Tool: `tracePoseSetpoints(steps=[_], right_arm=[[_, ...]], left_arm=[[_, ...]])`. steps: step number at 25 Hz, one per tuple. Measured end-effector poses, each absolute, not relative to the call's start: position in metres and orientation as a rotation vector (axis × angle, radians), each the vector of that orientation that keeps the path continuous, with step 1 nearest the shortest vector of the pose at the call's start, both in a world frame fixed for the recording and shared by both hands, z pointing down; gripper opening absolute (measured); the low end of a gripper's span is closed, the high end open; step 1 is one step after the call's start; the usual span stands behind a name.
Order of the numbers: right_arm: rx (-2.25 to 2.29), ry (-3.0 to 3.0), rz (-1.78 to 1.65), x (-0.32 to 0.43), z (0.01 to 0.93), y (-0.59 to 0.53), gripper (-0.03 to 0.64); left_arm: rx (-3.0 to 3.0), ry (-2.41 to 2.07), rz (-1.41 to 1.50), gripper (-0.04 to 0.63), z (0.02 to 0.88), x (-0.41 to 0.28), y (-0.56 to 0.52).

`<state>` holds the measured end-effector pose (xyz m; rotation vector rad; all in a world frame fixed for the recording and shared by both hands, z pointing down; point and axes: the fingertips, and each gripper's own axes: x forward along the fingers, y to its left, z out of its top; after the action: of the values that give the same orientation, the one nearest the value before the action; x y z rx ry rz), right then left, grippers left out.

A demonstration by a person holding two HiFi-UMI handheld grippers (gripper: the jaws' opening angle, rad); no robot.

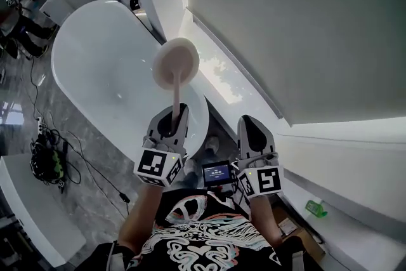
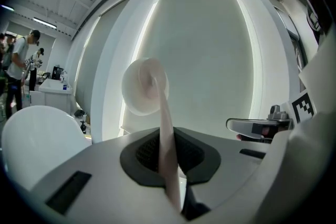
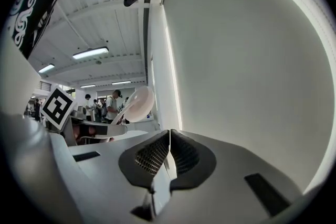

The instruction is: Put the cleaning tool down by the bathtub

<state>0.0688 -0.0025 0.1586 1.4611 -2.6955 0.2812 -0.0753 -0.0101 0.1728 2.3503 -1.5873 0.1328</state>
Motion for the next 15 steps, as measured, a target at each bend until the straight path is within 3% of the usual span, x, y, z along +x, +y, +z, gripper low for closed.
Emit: tracePoseSetpoints(steps=[15], right_arm=[[1.346, -2.724, 0.293, 0.072, 0.187, -0.112, 0.026]], left_arm=[[2.250, -1.656, 0.172, 0.034, 0.201, -0.069, -0.095]])
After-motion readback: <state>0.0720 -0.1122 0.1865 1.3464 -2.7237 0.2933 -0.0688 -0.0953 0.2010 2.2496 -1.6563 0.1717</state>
